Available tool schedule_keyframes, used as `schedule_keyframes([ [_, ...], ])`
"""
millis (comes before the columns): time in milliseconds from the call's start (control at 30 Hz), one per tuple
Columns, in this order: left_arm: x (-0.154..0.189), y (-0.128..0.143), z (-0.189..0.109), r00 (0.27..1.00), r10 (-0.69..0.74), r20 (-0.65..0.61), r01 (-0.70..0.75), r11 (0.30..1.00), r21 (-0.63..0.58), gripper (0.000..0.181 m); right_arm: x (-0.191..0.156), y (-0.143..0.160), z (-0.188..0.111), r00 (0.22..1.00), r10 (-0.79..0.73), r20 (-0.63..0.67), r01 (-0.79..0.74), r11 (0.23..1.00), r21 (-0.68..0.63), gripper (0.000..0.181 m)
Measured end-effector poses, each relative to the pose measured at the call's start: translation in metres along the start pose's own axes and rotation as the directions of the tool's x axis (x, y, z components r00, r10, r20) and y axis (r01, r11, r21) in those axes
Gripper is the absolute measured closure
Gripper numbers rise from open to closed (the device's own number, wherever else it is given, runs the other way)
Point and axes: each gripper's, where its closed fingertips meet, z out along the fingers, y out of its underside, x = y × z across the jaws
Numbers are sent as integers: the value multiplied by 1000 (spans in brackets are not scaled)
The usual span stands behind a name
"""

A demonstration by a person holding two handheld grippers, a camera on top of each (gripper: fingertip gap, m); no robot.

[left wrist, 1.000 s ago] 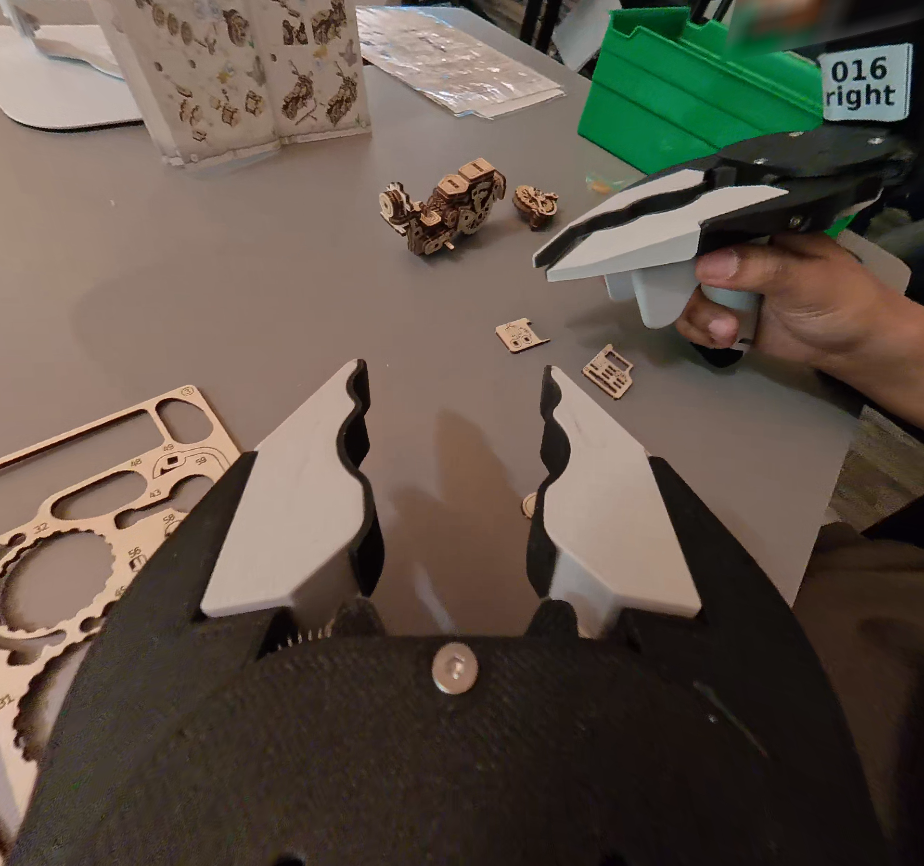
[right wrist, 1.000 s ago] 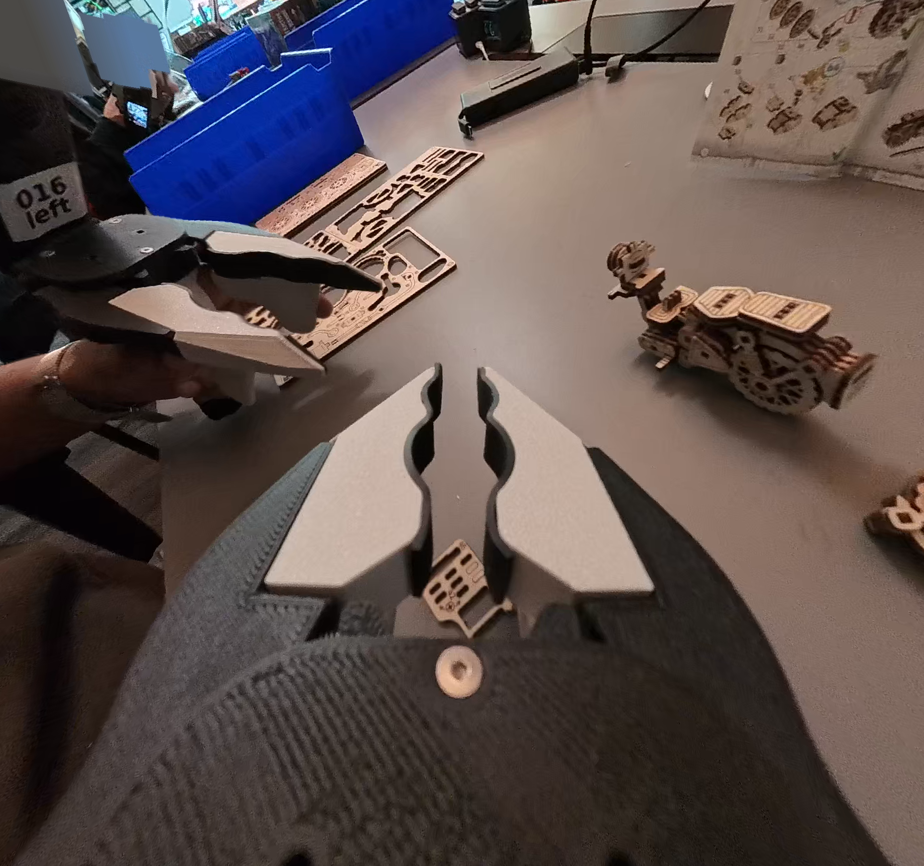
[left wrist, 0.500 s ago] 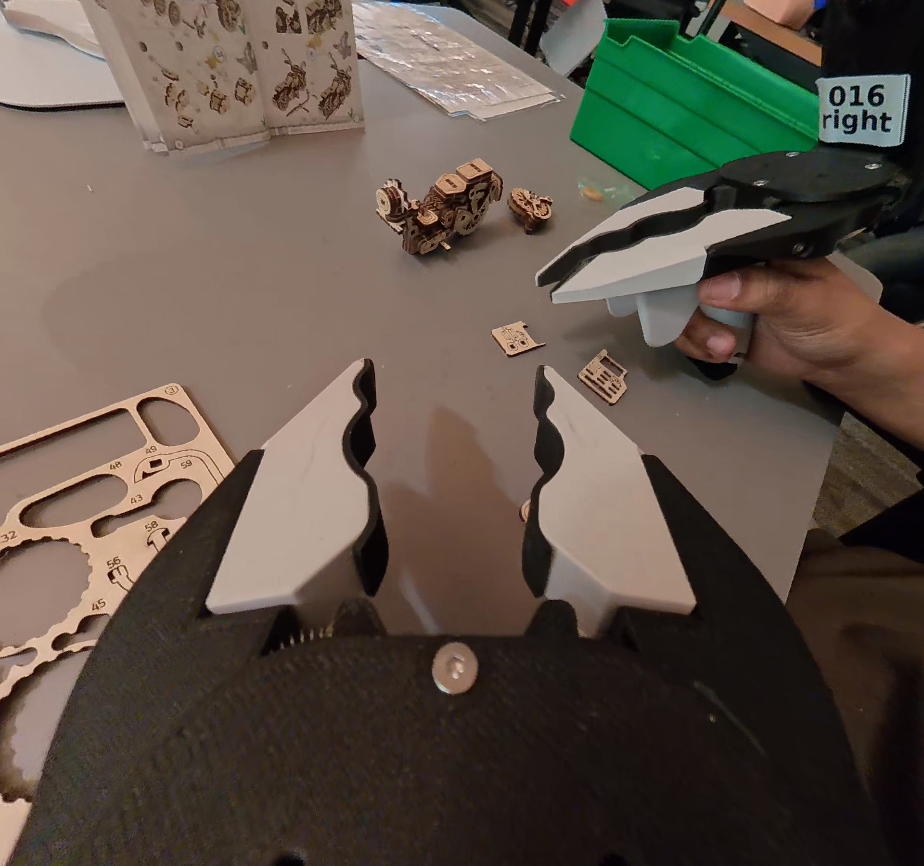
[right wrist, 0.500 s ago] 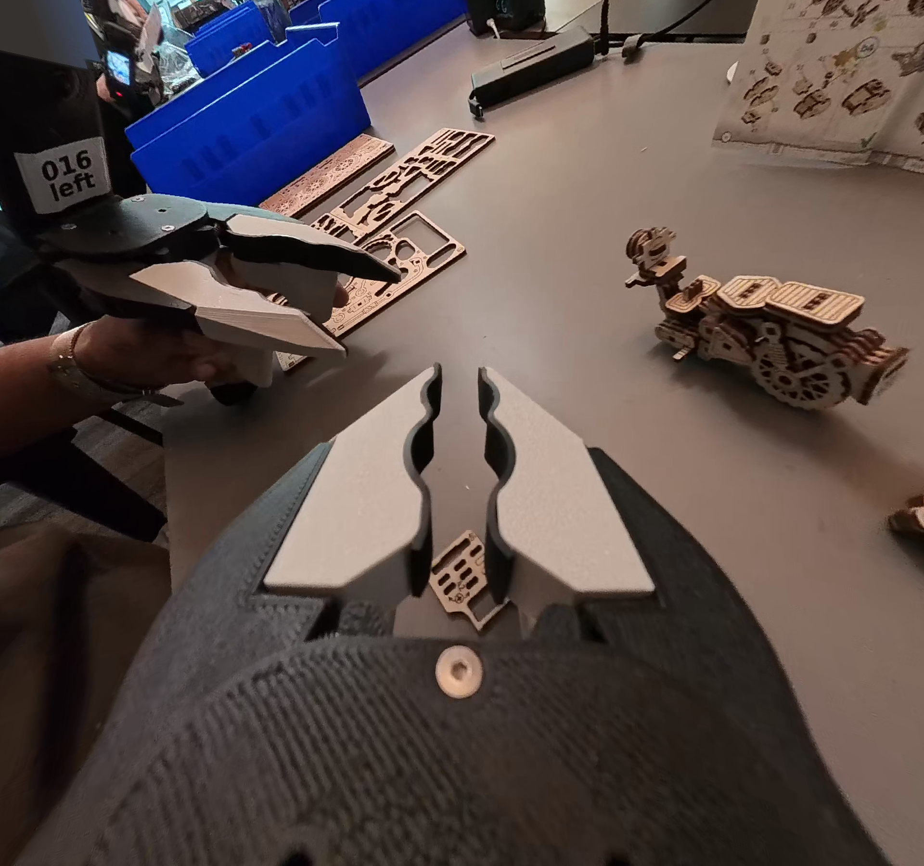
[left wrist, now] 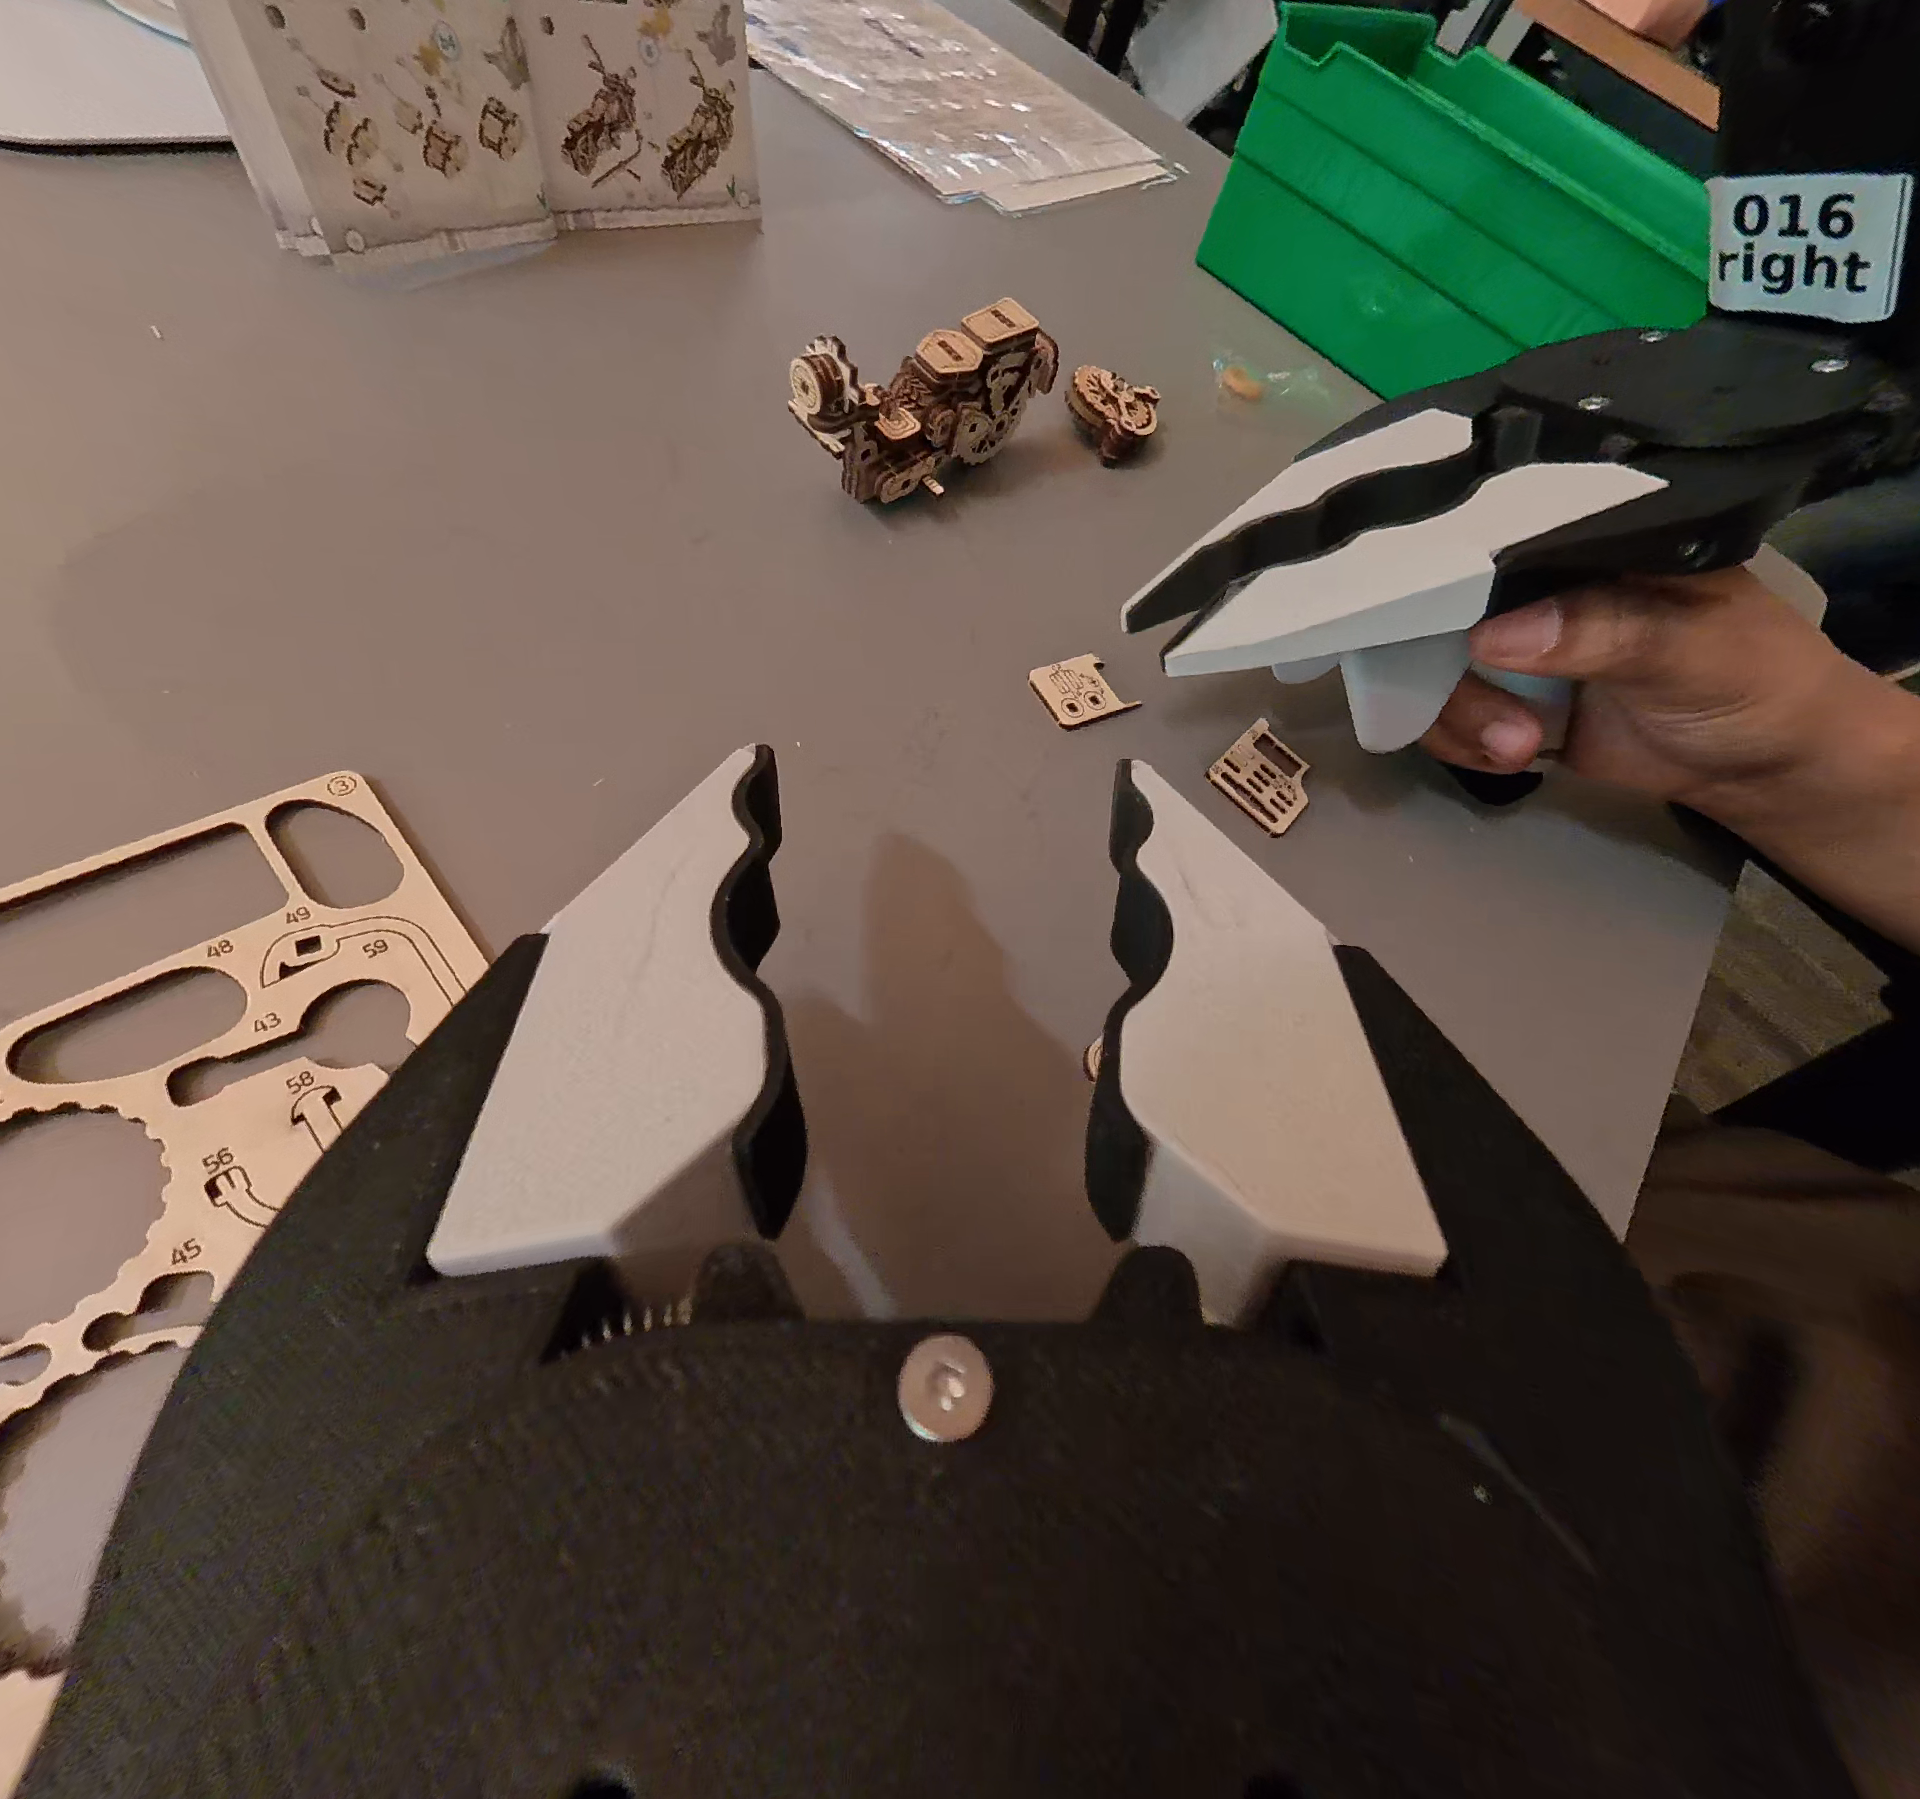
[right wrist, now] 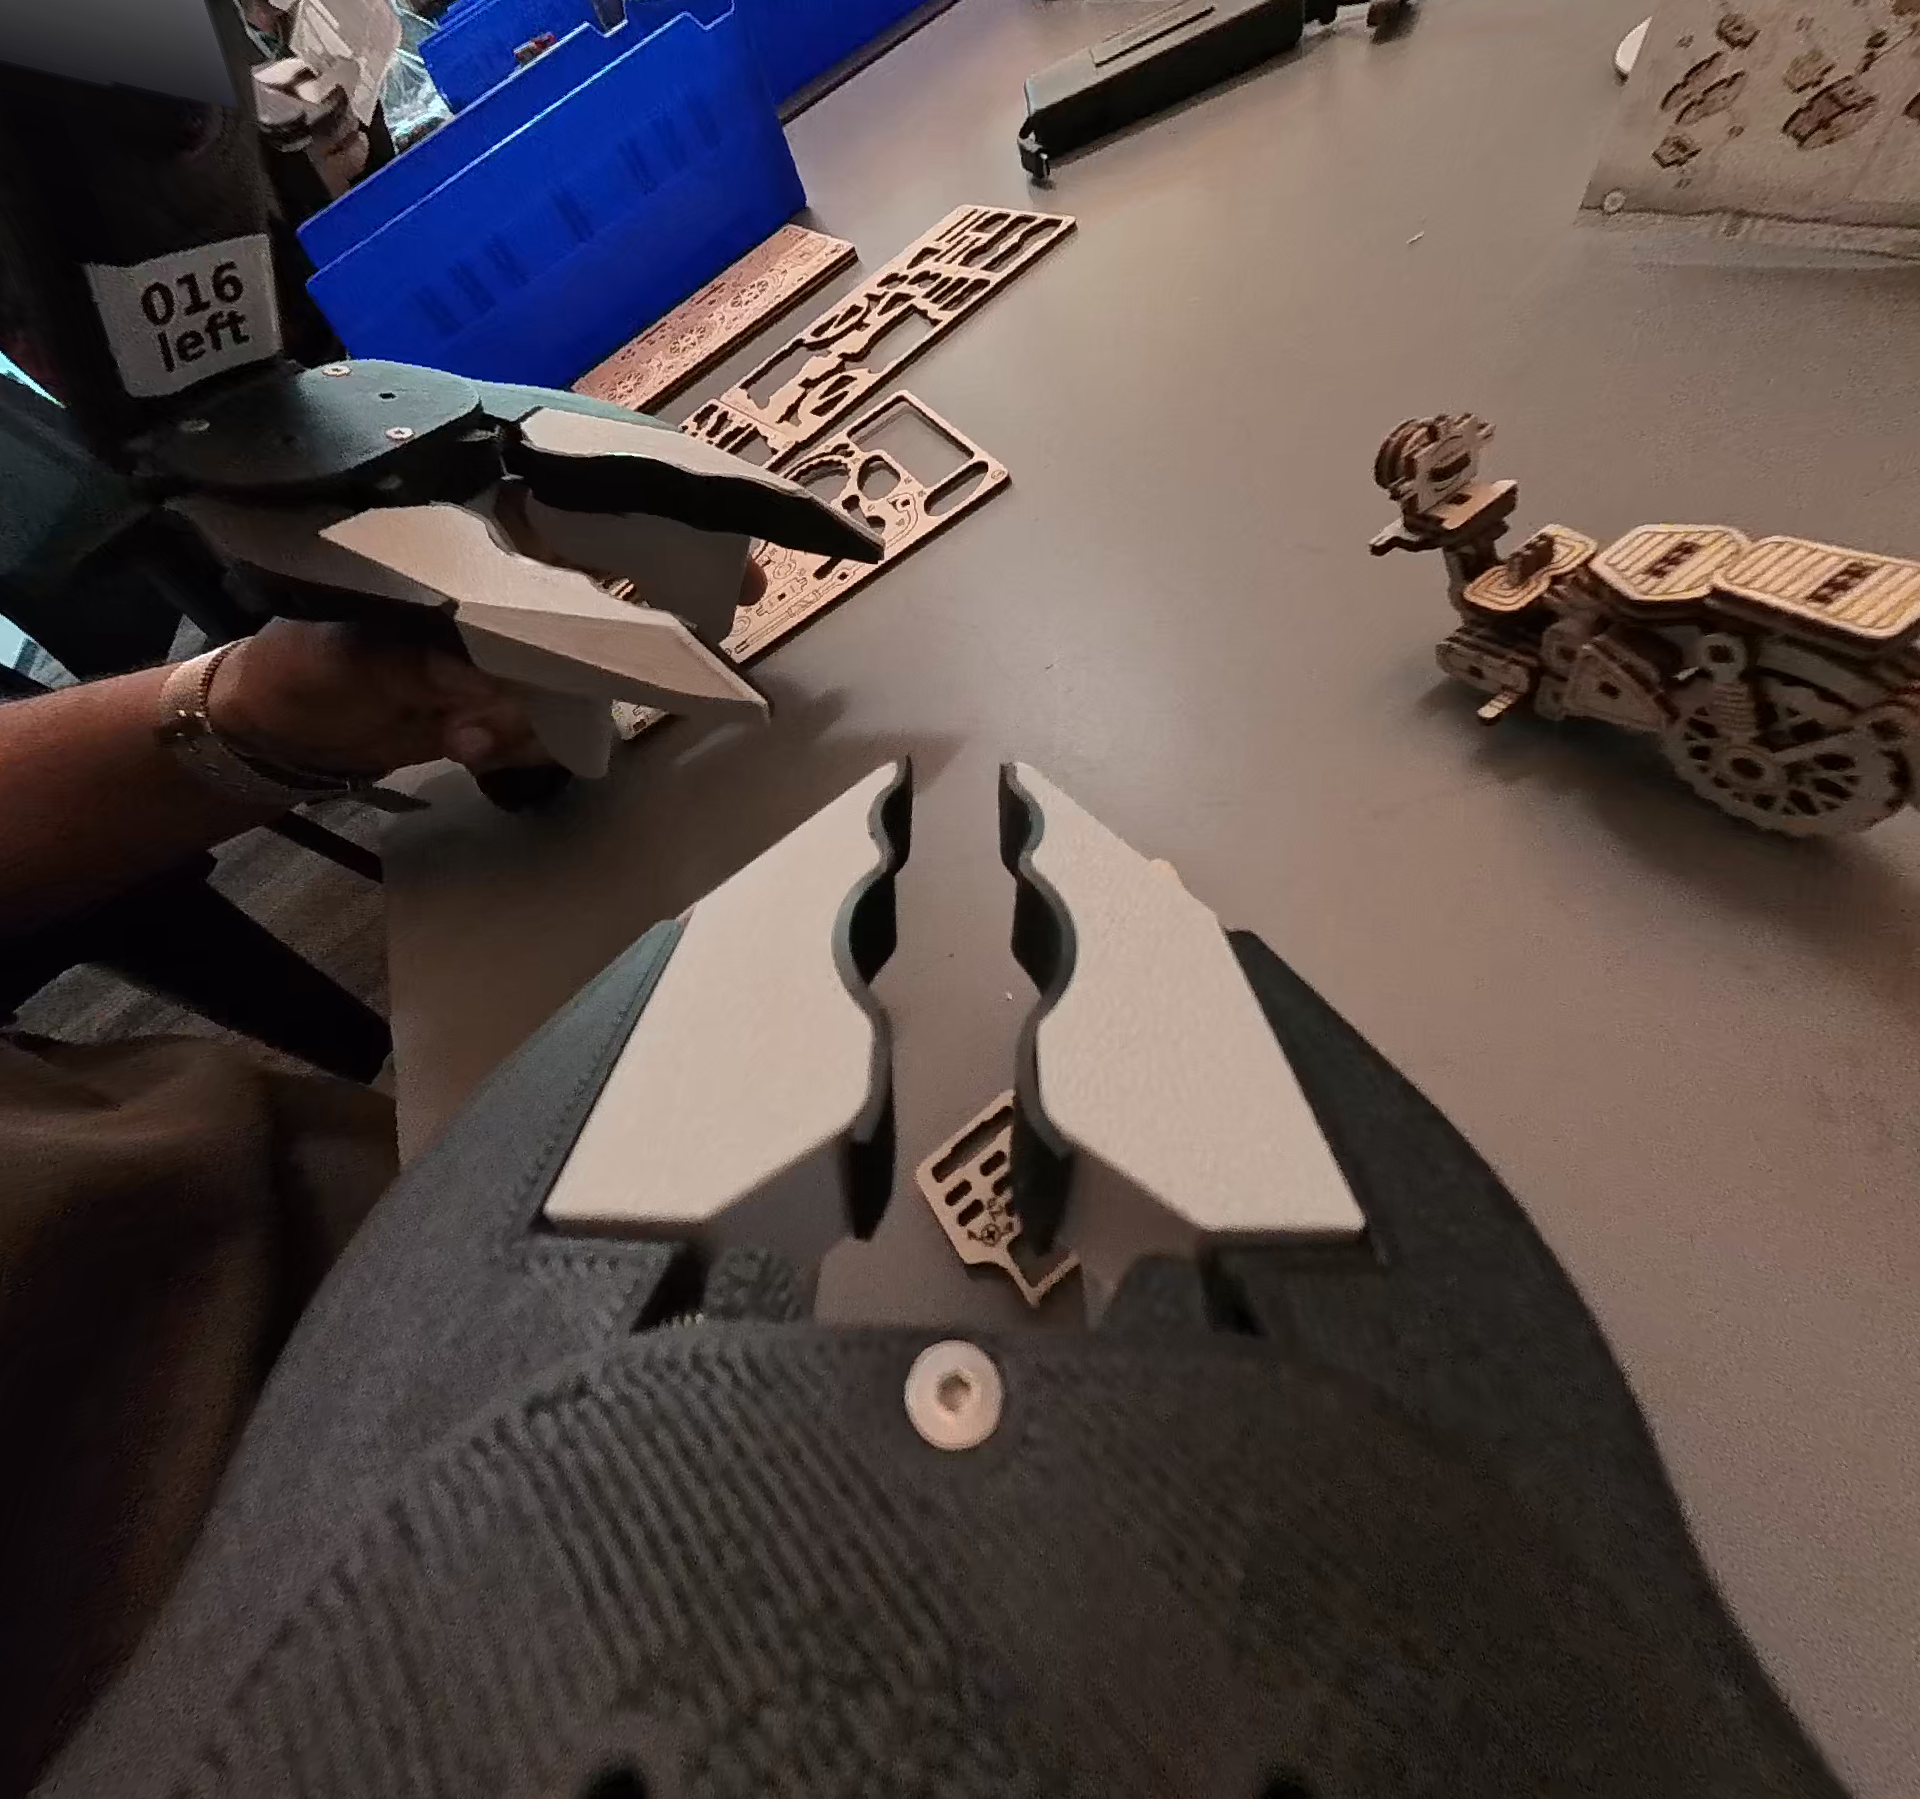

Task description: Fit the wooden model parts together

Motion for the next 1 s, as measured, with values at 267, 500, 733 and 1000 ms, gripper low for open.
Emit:
schedule_keyframes([
  [267,0,0,0,1000,-16,-18,16,1000,-5,118,-5,3,2,1000,15,26,-14,1000,-15,165],
  [500,0,6,5,1000,-11,-7,10,999,-49,121,-5,6,4,1000,10,26,-9,999,-38,162],
  [733,-8,16,13,998,-60,22,62,990,-130,120,-3,6,5,998,45,47,-43,998,-43,158],
  [1000,-13,19,15,991,-137,8,137,980,-144,122,6,1,0,990,122,66,-122,993,-1,157],
])
